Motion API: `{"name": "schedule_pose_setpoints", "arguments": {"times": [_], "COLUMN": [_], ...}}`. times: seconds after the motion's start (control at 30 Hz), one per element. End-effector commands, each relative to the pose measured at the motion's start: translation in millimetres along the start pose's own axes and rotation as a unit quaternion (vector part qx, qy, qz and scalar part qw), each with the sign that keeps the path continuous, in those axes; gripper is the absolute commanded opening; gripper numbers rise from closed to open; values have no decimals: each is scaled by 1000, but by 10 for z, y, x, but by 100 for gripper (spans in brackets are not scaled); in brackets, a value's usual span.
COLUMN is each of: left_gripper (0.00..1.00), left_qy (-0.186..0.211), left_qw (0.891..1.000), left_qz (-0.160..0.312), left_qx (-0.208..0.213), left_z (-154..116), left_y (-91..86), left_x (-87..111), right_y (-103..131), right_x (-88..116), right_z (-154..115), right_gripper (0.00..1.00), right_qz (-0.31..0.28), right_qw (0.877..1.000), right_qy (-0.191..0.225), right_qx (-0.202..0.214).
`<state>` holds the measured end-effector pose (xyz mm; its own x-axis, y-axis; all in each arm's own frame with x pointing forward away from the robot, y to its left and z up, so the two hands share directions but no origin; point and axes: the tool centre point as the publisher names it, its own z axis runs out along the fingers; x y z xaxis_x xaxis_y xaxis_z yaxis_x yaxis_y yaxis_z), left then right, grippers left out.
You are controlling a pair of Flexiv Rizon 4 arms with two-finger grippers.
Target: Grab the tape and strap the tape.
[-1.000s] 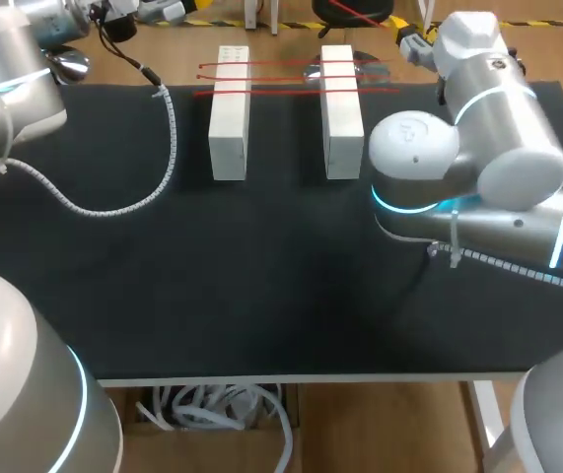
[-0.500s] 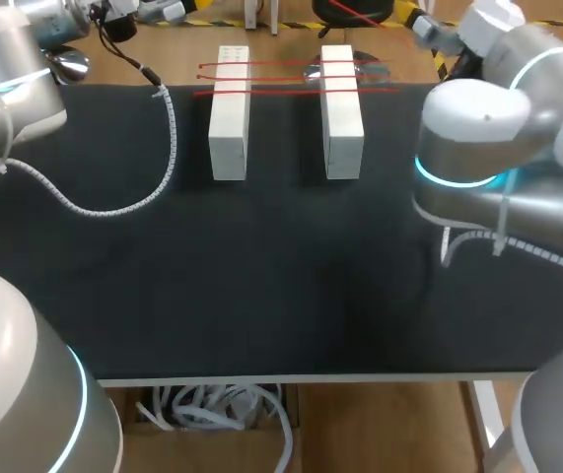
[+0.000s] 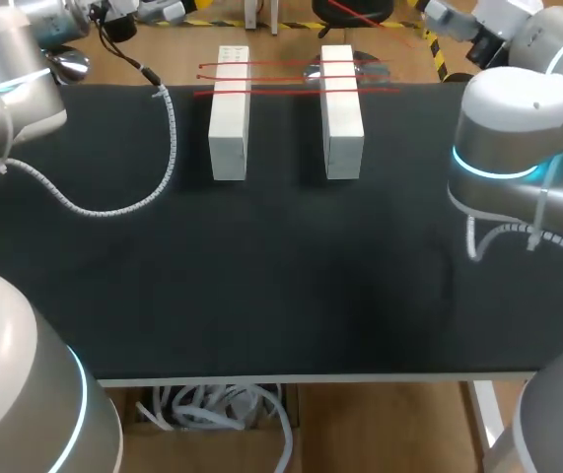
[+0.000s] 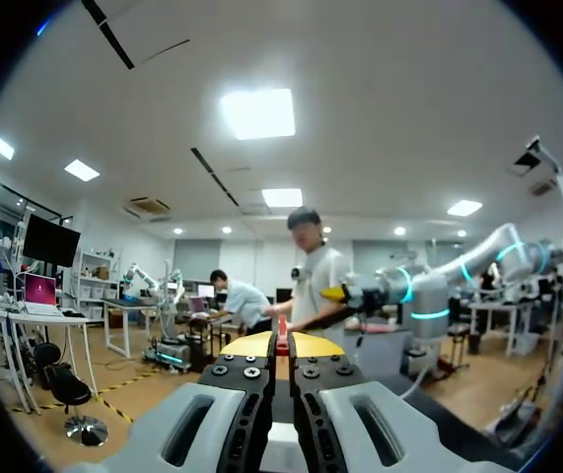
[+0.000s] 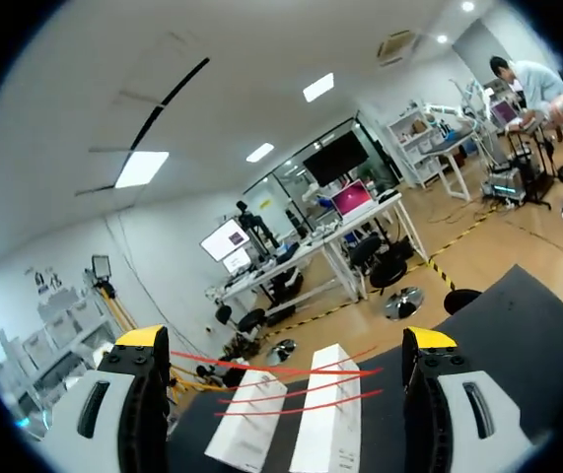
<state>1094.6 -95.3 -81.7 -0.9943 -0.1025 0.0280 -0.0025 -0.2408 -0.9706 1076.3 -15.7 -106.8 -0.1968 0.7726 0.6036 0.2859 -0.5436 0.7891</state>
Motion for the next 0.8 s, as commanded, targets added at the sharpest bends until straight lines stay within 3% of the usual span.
{"name": "schedule_pose_setpoints", "arguments": {"times": [0.03, 0.23, 0.43, 0.63, 0.7, 0.8], "left_gripper": [0, 0, 0, 0, 0, 0], "left_qy": [-1, -1, -1, -1, -1, -1], "left_qw": [1000, 1000, 1000, 1000, 1000, 1000], "left_qz": [1, 1, 1, 1, 1, 1], "left_qx": [1, 1, 1, 1, 1, 1], "left_z": [2, 2, 2, 2, 2, 2], "left_y": [5, 5, 5, 5, 5, 5], "left_x": [6, 6, 6, 6, 6, 6], "right_y": [-105, -149, -194, -202, -209, -104], "right_x": [-57, 22, 108, 86, 56, 109], "right_z": [-21, -18, 30, 57, 54, 26], "right_gripper": [100, 100, 100, 100, 100, 100], "right_qz": [102, 206, 283, 296, 305, 313], "right_qw": [984, 950, 919, 915, 921, 917], "right_qy": [8, 38, 69, 43, -13, -28], "right_qx": [-148, -233, -266, -269, -244, -247]}}
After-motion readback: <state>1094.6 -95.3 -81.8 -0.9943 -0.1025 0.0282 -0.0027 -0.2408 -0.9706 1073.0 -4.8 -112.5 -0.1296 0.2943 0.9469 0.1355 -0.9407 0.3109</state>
